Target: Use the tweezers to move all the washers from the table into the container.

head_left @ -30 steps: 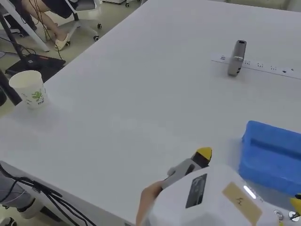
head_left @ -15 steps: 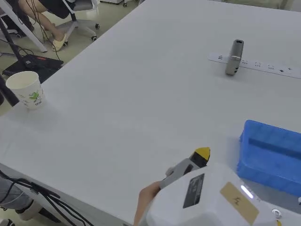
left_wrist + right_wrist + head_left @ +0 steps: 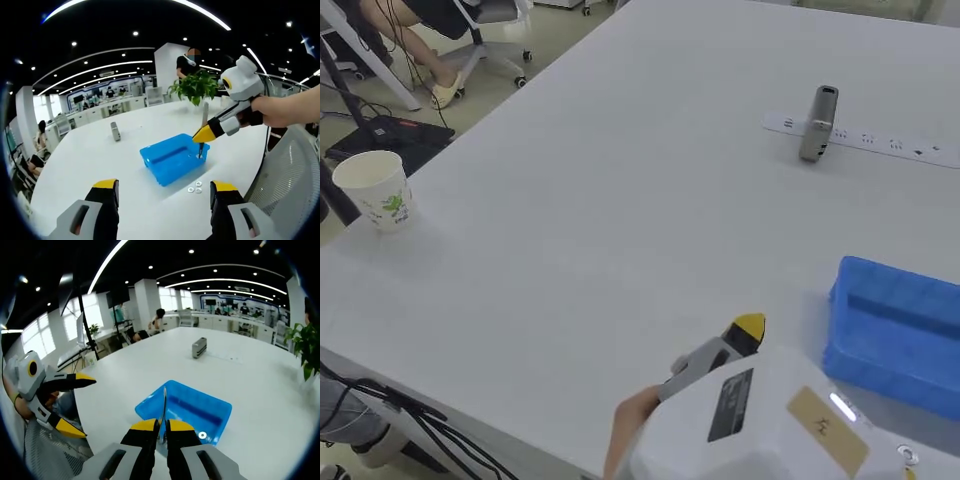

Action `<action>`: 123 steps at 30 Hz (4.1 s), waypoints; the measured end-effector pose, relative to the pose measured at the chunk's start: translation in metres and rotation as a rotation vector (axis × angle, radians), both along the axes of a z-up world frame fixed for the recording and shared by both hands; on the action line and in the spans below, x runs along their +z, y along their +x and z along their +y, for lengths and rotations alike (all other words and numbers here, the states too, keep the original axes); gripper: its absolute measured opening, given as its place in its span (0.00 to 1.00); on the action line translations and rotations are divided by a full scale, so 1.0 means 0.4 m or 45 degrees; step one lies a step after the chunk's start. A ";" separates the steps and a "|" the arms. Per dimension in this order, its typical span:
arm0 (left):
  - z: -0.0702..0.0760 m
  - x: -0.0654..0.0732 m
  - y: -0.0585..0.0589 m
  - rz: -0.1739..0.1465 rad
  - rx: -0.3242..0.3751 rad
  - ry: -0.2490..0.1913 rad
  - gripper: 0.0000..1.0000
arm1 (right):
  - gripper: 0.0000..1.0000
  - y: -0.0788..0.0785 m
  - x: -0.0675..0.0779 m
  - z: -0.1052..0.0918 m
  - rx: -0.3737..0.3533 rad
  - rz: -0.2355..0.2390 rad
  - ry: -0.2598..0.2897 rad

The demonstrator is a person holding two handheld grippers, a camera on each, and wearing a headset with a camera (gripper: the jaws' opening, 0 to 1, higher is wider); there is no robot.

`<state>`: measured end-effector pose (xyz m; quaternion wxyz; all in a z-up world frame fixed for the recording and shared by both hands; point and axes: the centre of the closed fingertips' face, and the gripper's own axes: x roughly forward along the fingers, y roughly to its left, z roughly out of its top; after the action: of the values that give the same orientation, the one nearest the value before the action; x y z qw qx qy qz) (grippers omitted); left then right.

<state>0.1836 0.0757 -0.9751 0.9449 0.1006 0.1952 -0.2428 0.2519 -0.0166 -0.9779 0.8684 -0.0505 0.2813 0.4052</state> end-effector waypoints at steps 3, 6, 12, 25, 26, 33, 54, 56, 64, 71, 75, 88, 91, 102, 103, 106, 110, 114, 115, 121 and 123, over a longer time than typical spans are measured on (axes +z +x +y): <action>0.000 0.000 0.000 -0.002 -0.001 0.001 0.75 | 0.03 0.011 0.005 0.003 -0.003 -0.006 0.009; -0.001 -0.001 0.000 0.000 0.000 0.001 0.74 | 0.03 0.017 0.007 0.008 0.000 -0.010 0.012; -0.002 -0.002 0.000 0.001 -0.002 0.001 0.74 | 0.03 0.039 0.004 0.007 -0.005 -0.017 0.009; -0.005 -0.007 -0.001 0.009 -0.012 0.007 0.73 | 0.03 0.101 -0.026 -0.003 -0.043 -0.007 -0.007; -0.005 -0.007 -0.001 0.009 -0.011 0.005 0.73 | 0.03 0.104 -0.028 -0.003 -0.043 -0.005 -0.009; -0.001 -0.006 -0.002 0.012 -0.007 0.005 0.73 | 0.03 0.130 -0.050 -0.008 -0.065 0.021 -0.015; 0.002 -0.015 -0.001 0.041 -0.001 0.007 0.73 | 0.03 0.164 -0.122 -0.009 -0.066 0.070 -0.087; 0.003 -0.016 -0.001 0.043 0.001 0.011 0.73 | 0.03 0.166 -0.127 -0.010 -0.067 0.075 -0.089; 0.003 -0.021 0.000 0.050 0.001 0.016 0.73 | 0.03 0.175 -0.144 -0.013 -0.071 0.076 -0.097; 0.001 -0.023 -0.002 0.055 -0.006 0.021 0.72 | 0.04 0.178 -0.139 -0.016 -0.092 0.069 -0.072; 0.000 -0.023 -0.002 0.058 -0.009 0.021 0.72 | 0.04 0.180 -0.129 -0.019 -0.099 0.065 -0.044; -0.001 -0.022 -0.004 0.061 -0.011 0.014 0.71 | 0.03 0.158 -0.098 -0.007 -0.076 0.049 -0.028; 0.000 -0.023 -0.004 0.064 -0.010 0.014 0.71 | 0.03 0.145 -0.084 -0.004 -0.063 0.043 -0.027; -0.003 -0.023 -0.005 0.065 -0.016 0.014 0.70 | 0.03 0.078 -0.033 -0.001 -0.006 0.036 -0.013; -0.003 -0.023 -0.005 0.065 -0.018 0.015 0.70 | 0.03 0.070 -0.028 0.000 0.005 0.037 -0.012; -0.004 -0.025 -0.006 0.067 -0.021 0.019 0.70 | 0.03 0.048 -0.020 0.005 0.031 0.042 -0.009; -0.005 -0.026 -0.007 0.070 -0.026 0.022 0.69 | 0.03 0.022 -0.017 0.008 0.046 0.059 -0.006; -0.004 -0.026 -0.007 0.071 -0.025 0.023 0.69 | 0.03 0.004 -0.015 0.013 0.048 0.066 0.006; -0.004 -0.026 -0.007 0.072 -0.025 0.023 0.69 | 0.03 0.000 -0.016 0.014 0.050 0.070 0.008; -0.004 -0.027 -0.008 0.073 -0.028 0.028 0.68 | 0.03 -0.022 -0.036 0.027 0.082 0.100 -0.015; -0.004 -0.028 -0.008 0.075 -0.029 0.026 0.68 | 0.03 -0.027 -0.044 0.033 0.094 0.113 -0.020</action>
<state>0.1805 0.0740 -0.9863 0.9348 0.1054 0.2244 -0.2542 0.2410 -0.0034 -0.9955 0.8391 -0.0498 0.3208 0.4365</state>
